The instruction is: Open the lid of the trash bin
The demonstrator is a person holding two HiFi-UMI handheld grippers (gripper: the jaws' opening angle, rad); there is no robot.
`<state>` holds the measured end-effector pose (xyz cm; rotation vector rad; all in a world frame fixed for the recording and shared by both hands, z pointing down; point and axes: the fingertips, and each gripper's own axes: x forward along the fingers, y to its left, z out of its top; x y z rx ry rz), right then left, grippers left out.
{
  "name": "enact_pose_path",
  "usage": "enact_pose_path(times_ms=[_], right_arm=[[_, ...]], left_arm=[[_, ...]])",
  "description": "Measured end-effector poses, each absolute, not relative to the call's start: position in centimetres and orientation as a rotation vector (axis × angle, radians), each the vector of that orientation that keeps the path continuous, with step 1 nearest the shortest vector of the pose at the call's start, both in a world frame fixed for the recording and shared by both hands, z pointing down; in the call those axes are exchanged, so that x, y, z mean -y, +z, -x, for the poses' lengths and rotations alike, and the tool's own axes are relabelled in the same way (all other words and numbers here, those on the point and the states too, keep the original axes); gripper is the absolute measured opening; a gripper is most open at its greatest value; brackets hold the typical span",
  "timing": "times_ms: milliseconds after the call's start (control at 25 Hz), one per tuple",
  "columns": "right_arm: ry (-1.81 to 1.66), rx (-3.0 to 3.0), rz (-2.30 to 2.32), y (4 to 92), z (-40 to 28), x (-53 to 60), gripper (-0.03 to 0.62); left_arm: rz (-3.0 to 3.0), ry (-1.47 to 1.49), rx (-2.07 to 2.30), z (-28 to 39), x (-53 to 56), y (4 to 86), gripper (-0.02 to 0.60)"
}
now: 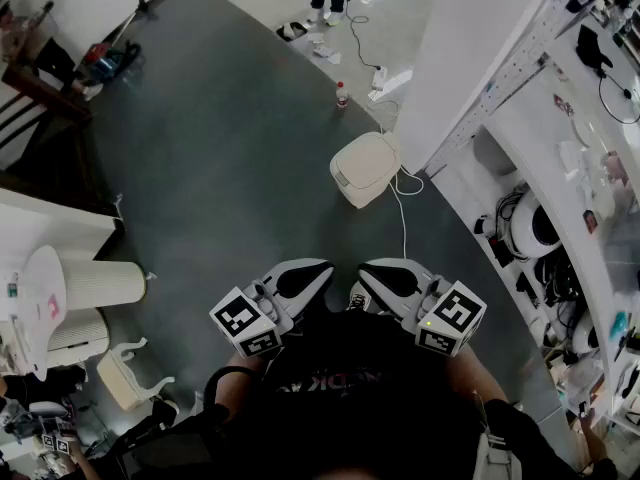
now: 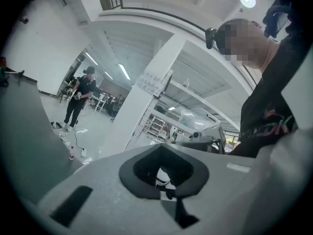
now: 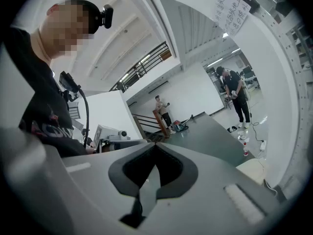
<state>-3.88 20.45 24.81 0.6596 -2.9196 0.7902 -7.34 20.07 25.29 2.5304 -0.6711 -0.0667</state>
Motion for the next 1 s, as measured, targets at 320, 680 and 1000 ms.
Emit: enact_pose_path(times_ms=[320, 680, 1000], right_arm=[[0.799, 2.91, -0.677, 25.4, 3.2, -19.6, 0.008], [0.812, 2.923, -0.708, 25.4, 1.8, -19.0, 0.008], [0.859, 2.916, -0.751, 25.9, 0.8, -18.7, 0.008]], left_arm=[[-2.524, -0.064, 0.662, 6.7, -19.2, 25.8, 0.005], [-2.513, -0.06, 0.642, 5.6, -18.9, 26.3, 0.005], [-2.546, -0.044, 0.548, 4.0, -19.7, 26.3, 0.005]])
